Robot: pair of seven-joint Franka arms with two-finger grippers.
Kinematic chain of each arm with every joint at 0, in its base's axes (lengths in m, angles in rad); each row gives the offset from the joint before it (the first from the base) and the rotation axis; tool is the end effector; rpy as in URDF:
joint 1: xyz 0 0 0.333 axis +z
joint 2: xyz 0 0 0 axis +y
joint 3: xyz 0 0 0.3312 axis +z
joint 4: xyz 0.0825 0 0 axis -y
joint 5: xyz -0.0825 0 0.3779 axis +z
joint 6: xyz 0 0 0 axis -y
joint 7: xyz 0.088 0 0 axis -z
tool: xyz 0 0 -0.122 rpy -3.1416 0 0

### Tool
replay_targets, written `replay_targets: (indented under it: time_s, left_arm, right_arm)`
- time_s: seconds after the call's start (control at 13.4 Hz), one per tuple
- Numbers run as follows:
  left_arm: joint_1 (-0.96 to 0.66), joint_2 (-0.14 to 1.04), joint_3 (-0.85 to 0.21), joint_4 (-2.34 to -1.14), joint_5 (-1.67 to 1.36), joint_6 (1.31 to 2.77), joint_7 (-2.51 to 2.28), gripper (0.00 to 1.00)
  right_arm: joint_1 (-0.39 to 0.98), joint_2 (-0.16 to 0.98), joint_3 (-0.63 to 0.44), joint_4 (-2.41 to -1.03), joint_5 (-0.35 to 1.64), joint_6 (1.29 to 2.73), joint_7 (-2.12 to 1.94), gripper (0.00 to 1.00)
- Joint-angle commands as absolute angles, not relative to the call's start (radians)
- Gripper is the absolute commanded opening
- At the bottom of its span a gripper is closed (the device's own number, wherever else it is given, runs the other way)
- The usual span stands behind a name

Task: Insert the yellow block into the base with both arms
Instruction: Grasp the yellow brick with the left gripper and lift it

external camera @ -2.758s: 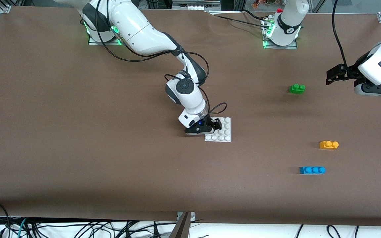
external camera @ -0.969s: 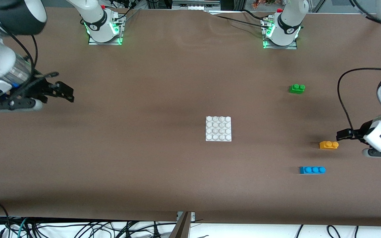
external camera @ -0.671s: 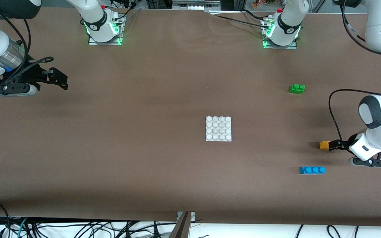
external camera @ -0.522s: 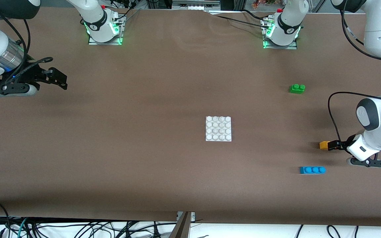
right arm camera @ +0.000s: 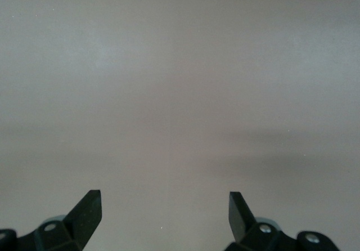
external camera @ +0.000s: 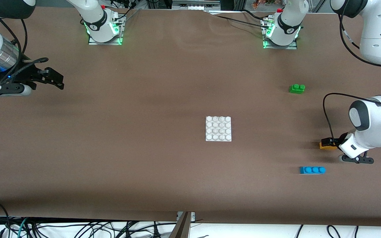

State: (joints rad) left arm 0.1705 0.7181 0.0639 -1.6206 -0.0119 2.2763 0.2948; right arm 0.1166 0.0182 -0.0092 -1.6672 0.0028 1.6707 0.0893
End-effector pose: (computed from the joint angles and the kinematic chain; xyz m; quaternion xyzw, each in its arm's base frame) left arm 0.6720 0.1547 0.1985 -0.9988 0.0334 0.0338 0.0083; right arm 0.5563 0.0603 0.5781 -0.9999 -0.0089 0.0074 0.0006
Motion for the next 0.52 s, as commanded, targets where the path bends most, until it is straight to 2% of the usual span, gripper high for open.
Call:
replay_targets:
  time_s: [0.0, 0.07, 0.15, 0.22, 0.3, 0.45]
  left_arm:
    - [0.175, 0.741, 0.061, -1.644, -0.038, 2.336, 0.319, 1.0]
    - [0.173, 0.747, 0.061, -1.644, -0.038, 2.351, 0.319, 1.0]
    - [0.172, 0.749, 0.061, -1.643, -0.037, 2.353, 0.319, 0.8]
    - [0.169, 0.747, 0.061, -1.64, -0.035, 2.353, 0.319, 0.53]
    - [0.167, 0.744, 0.061, -1.637, -0.035, 2.352, 0.319, 0.33]
    - [0.167, 0.738, 0.061, -1.635, -0.035, 2.346, 0.319, 0.17]
  right_arm:
    - [0.109, 0.032, 0.0, -1.632, -0.043, 1.643, 0.08, 1.0]
    - [0.11, 0.032, 0.0, -1.625, -0.066, 1.641, 0.075, 1.0]
    - [0.112, 0.032, 0.002, -1.624, -0.08, 1.638, 0.077, 1.0]
    - [0.113, 0.034, 0.003, -1.624, -0.083, 1.631, 0.08, 1.0]
    - [0.112, 0.04, 0.002, -1.62, -0.069, 1.632, 0.084, 1.0]
    - [0.109, 0.061, 0.002, -1.605, -0.071, 1.638, 0.081, 1.0]
